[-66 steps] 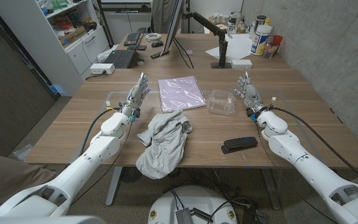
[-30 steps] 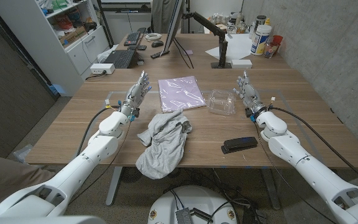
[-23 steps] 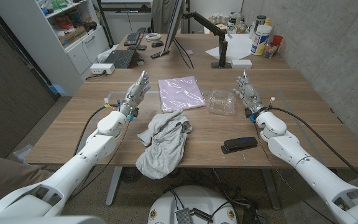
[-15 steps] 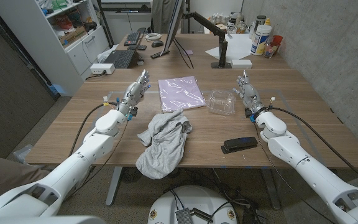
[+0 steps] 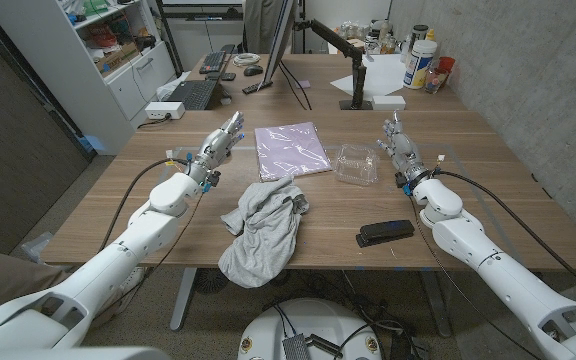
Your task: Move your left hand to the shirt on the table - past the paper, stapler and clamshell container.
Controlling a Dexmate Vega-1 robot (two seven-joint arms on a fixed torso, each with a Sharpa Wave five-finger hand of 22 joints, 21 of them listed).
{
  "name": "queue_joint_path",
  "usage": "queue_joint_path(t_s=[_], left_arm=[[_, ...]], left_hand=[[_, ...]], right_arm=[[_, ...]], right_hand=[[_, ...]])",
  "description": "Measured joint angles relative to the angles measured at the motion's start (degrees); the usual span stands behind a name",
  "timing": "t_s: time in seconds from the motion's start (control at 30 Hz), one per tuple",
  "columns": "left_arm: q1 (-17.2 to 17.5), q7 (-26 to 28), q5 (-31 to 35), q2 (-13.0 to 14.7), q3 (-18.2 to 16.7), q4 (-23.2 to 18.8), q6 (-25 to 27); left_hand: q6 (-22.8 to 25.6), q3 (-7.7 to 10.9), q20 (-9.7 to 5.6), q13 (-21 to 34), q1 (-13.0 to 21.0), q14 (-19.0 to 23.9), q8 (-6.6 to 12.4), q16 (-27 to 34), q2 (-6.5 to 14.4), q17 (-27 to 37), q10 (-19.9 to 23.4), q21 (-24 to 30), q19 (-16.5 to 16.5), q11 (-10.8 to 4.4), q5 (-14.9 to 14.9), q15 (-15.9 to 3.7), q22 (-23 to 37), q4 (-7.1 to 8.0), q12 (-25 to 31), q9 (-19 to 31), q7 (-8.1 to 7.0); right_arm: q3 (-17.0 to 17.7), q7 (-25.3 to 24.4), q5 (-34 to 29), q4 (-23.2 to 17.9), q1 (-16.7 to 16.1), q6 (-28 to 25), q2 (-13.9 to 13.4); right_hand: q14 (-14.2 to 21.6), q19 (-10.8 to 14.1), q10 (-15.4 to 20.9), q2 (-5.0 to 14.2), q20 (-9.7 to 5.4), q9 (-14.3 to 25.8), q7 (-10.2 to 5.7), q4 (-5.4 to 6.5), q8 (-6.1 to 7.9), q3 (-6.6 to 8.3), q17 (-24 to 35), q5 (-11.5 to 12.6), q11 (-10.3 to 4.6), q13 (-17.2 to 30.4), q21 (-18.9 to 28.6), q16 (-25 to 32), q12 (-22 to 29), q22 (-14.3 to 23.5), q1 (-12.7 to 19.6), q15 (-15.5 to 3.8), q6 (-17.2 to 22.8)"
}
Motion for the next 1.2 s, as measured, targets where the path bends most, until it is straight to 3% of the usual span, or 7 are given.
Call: queue_joint_path(t_s=[0.33,0.63,1.2], left_arm=[[-0.07,-0.48,2.88,1.7,0.67,-1.21,-1.11],[0.46,-0.44,3.74,2.0,0.76,-2.03,-2.27],[2.46,2.85,7.41,2.89,-0.02,-4.09,-5.04]], left_hand=[[-0.42,0.0,-0.3,0.0,0.0,-1.32,0.0,-0.41,0.0,0.0,-0.77,-0.23,-0.93,-0.28,0.0,-0.15,-0.14,0.0,0.0,0.0,-0.42],[-0.41,-0.23,-1.65,0.0,0.0,-2.19,0.0,-0.64,0.0,0.0,-1.14,-0.67,-3.07,-0.3,0.0,-0.15,-0.14,0.23,0.0,0.0,-0.41],[-0.09,-0.48,-1.64,0.0,0.23,-2.48,0.0,-0.64,0.23,0.0,-1.14,-0.67,-4.91,-0.3,0.0,-0.44,0.02,-0.02,0.0,0.0,-0.73]], right_arm=[[0.23,-0.77,-0.33,-0.66,-0.33,-0.4,-0.39],[0.35,-1.22,-0.52,-0.87,-0.48,-0.66,-0.56],[0.42,-1.76,-0.68,-1.02,-0.51,-1.18,-0.52]], right_hand=[[0.0,0.0,0.0,-0.03,0.0,0.0,0.0,0.0,0.0,0.0,0.0,-0.22,0.0,0.0,0.0,0.0,0.0,0.0,0.64,0.0,0.0],[0.0,0.0,0.0,-0.02,0.0,0.0,0.0,0.0,0.0,0.0,0.0,-0.21,0.0,0.0,0.0,0.0,0.0,0.0,0.64,0.0,0.0],[0.0,0.0,0.0,-0.02,0.0,-0.01,0.0,0.0,0.0,0.0,-0.01,-0.44,0.0,0.0,0.0,0.0,0.0,-0.01,0.63,0.0,0.0]])
